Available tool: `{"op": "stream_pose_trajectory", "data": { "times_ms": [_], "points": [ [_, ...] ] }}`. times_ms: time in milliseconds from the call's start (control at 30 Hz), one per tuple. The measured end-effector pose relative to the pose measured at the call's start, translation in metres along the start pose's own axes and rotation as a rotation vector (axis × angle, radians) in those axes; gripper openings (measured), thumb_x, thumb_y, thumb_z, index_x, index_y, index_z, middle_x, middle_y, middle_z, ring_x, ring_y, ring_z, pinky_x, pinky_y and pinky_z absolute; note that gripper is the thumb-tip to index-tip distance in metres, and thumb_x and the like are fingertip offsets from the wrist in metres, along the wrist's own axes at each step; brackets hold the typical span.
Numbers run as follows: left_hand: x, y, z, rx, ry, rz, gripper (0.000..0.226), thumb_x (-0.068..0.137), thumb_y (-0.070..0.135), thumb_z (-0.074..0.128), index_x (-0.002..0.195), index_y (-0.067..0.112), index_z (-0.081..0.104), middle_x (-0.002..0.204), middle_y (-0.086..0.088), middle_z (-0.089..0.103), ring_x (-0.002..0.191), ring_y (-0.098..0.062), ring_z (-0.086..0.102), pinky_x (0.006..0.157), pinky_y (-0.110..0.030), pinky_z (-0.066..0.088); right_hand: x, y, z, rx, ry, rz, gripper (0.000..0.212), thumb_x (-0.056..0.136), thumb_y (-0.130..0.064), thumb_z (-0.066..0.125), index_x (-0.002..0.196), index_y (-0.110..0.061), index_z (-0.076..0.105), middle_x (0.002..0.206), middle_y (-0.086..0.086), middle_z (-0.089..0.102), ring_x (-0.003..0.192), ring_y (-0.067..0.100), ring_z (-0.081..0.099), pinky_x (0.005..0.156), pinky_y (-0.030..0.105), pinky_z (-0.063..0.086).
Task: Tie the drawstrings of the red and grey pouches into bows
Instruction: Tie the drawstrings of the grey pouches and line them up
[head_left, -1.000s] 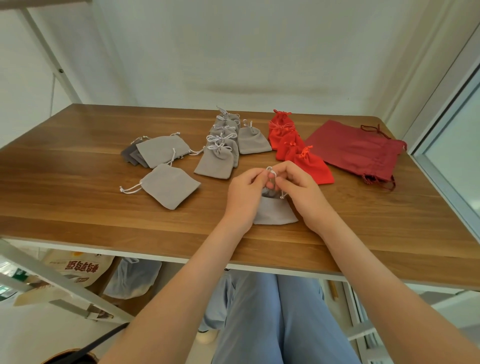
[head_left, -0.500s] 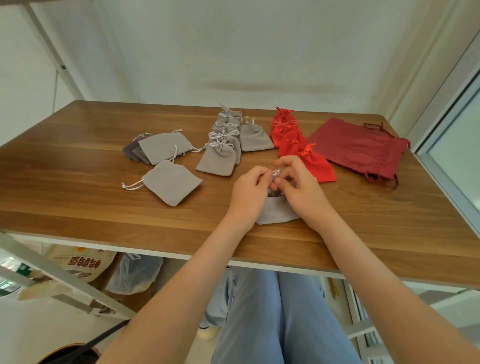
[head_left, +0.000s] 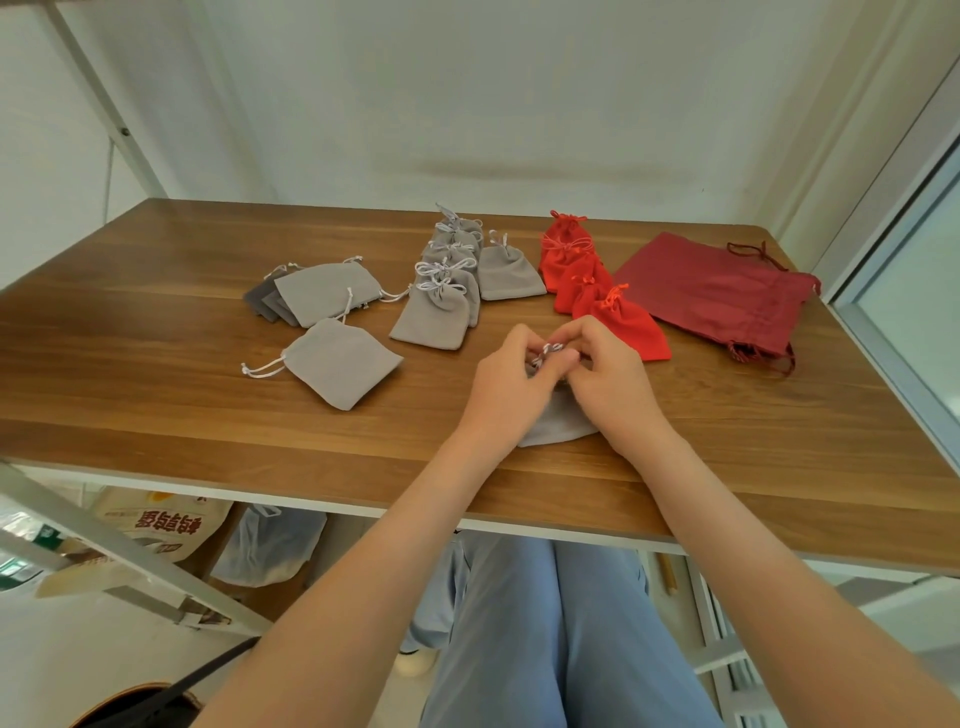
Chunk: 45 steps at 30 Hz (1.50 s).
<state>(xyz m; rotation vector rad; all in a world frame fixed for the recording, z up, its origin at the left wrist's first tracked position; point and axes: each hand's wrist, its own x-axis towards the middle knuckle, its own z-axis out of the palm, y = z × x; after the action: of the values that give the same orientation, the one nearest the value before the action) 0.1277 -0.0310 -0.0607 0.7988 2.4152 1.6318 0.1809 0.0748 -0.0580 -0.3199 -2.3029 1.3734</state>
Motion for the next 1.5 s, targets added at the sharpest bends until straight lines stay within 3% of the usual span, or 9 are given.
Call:
{"op": "stream_pose_trajectory", "data": {
  "times_ms": [200,367,533,667,767,933,1033,1267,1500],
  "points": [
    [0.000,0.001,-0.004,-0.133,0.048,-0.036,0.022,0.097,0.018,0.050,0.078,0.008,0.056,0.067,0.006,0.063,0.062,0.006,0.054,0.062,-0.008,0.038,0.000,-0.001,0.001,-0.008,0.022,-0.023,0.009,0.087,-0.003,0.057,0.087,-0.011,0.057,0.069,0.001,0.065,0.062,0.002,0.053,0.060,0.013,0.039],
    [0.003,-0.002,-0.005,-0.102,0.007,-0.050,0.024,0.097,0.021,0.049,0.078,0.012,0.061,0.066,0.010,0.064,0.067,0.004,0.056,0.068,-0.013,0.042,0.000,0.000,0.002,-0.117,0.081,-0.127,0.014,0.085,0.000,0.055,0.086,-0.014,0.053,0.074,0.003,0.059,0.078,0.018,0.053,0.072,0.035,0.042],
    [0.003,-0.002,-0.009,-0.323,0.034,-0.120,0.028,0.096,0.017,0.052,0.068,0.015,0.058,0.065,0.009,0.060,0.067,0.002,0.056,0.068,-0.009,0.042,0.002,-0.002,0.000,0.074,0.002,0.010,0.018,0.089,-0.003,0.058,0.102,-0.014,0.051,0.072,-0.001,0.061,0.066,-0.001,0.055,0.066,0.012,0.041],
    [0.003,0.000,-0.011,-0.396,0.032,-0.146,0.032,0.096,0.016,0.051,0.064,0.014,0.056,0.068,0.004,0.059,0.072,-0.001,0.055,0.071,-0.010,0.043,0.005,0.003,0.000,0.036,-0.137,0.035,0.014,0.089,-0.004,0.059,0.096,-0.010,0.069,0.091,0.010,0.068,0.083,0.011,0.060,0.078,0.023,0.045],
    [0.003,0.001,-0.010,-0.424,0.047,-0.145,0.034,0.096,0.016,0.052,0.061,0.014,0.056,0.068,0.003,0.058,0.073,-0.002,0.056,0.073,-0.011,0.043,0.005,0.001,-0.001,0.108,-0.133,0.048,0.010,0.088,-0.005,0.062,0.091,-0.005,0.071,0.091,0.015,0.068,0.079,0.009,0.058,0.075,0.018,0.043],
    [0.004,0.002,-0.008,-0.491,0.072,-0.167,0.036,0.094,0.019,0.056,0.059,0.013,0.058,0.056,0.006,0.055,0.066,-0.007,0.055,0.078,-0.022,0.044,0.005,0.002,-0.001,0.183,-0.157,0.081,0.010,0.089,-0.013,0.064,0.089,-0.006,0.071,0.091,0.024,0.065,0.078,0.017,0.053,0.072,0.033,0.039],
    [0.005,0.003,-0.009,-0.529,0.066,-0.182,0.040,0.092,0.020,0.059,0.052,0.016,0.058,0.058,0.004,0.057,0.066,-0.007,0.057,0.082,-0.025,0.045,0.005,0.000,-0.003,0.251,-0.195,0.098,0.011,0.091,-0.014,0.060,0.089,-0.010,0.070,0.086,0.014,0.063,0.078,0.016,0.052,0.071,0.029,0.039],
    [0.007,0.004,-0.018,-0.638,-0.110,-0.195,0.029,0.091,0.016,0.059,0.064,0.017,0.067,0.076,0.003,0.066,0.079,-0.012,0.061,0.081,-0.031,0.049,0.006,-0.004,-0.014,0.398,-0.286,0.154,0.013,0.092,-0.013,0.057,0.094,-0.004,0.067,0.083,0.000,0.063,0.075,0.007,0.056,0.066,0.017,0.042],
    [0.015,0.011,-0.042,-0.329,-0.293,-0.072,0.013,0.089,0.016,0.063,0.078,0.020,0.068,0.077,0.009,0.068,0.077,-0.001,0.062,0.072,-0.016,0.046,0.008,-0.002,-0.016,0.375,-0.343,0.135,0.015,0.093,-0.006,0.050,0.090,-0.009,0.064,0.080,0.000,0.059,0.070,0.008,0.050,0.062,0.018,0.038]
  ]
}}
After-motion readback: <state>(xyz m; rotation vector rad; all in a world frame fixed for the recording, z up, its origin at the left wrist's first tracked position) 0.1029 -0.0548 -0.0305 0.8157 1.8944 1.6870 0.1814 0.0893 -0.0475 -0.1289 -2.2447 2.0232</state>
